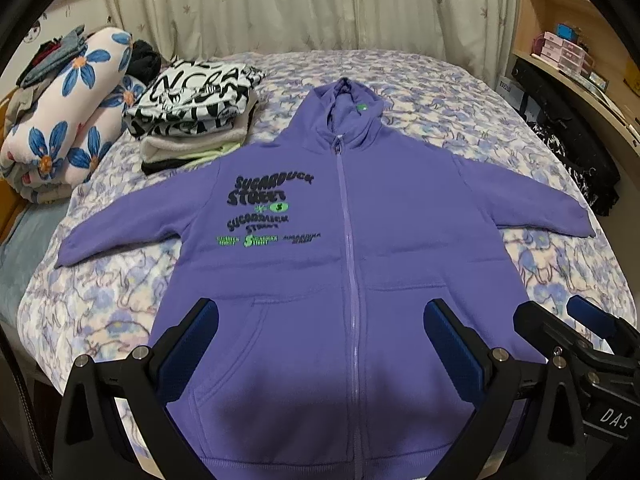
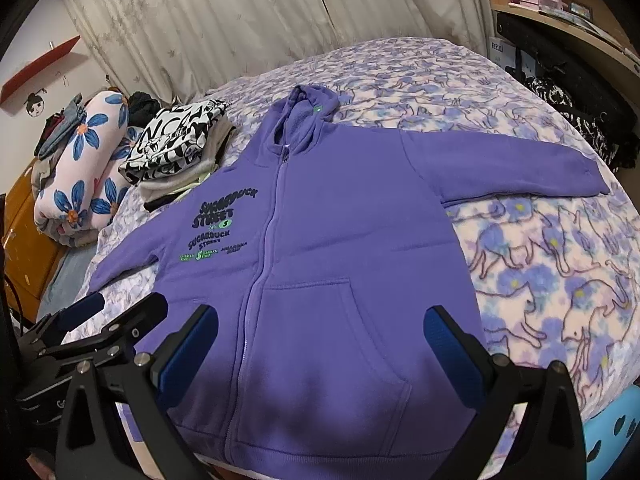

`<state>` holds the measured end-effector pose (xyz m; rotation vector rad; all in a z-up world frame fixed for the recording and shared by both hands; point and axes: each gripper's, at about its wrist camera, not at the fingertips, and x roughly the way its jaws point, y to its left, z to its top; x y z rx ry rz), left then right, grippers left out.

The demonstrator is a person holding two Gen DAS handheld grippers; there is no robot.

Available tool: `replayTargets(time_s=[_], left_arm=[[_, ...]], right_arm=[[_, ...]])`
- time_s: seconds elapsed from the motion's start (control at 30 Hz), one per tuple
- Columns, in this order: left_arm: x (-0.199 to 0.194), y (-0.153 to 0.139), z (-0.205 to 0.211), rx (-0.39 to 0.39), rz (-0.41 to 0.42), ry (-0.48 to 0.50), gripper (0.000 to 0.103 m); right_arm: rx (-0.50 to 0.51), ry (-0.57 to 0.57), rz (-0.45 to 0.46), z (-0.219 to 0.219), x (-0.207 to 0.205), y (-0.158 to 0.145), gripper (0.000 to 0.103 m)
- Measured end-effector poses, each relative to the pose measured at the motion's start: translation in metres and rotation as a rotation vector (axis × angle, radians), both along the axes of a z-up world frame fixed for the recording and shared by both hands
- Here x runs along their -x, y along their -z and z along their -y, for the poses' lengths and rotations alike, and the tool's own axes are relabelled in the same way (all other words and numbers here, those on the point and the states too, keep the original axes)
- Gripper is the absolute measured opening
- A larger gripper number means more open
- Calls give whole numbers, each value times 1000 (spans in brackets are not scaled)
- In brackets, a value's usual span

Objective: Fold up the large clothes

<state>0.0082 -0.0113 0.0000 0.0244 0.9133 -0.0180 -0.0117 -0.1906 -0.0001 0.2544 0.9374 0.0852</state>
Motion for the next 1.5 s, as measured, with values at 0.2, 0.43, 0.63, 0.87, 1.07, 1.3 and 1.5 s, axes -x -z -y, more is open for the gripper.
replayTargets(time_s=[0.2, 0.43, 0.63, 0.87, 1.07, 1.3, 1.5], left_arm=[[-13, -11, 13, -9, 30, 29, 101], [-36, -24, 36, 15, 62, 72, 102], [-63, -38, 63, 3, 104, 97, 102], [-88, -45, 80, 29, 123, 109, 102], [-114, -44, 112, -19, 189, 169, 102], [-150, -20, 163, -48, 163, 261, 102], [-180, 17, 192, -24, 130, 234, 102]], right_arm=[[-32, 9, 22, 12, -10, -5, 103], [-14, 25, 84, 34, -25, -21, 103], [49, 51, 158, 52, -38, -39, 103], [120, 90, 260, 72, -56, -58, 103], [295, 212, 360, 103, -70, -67, 103], [281, 279, 297, 175, -98, -44, 103], [254, 365, 134, 235, -118, 1, 103]])
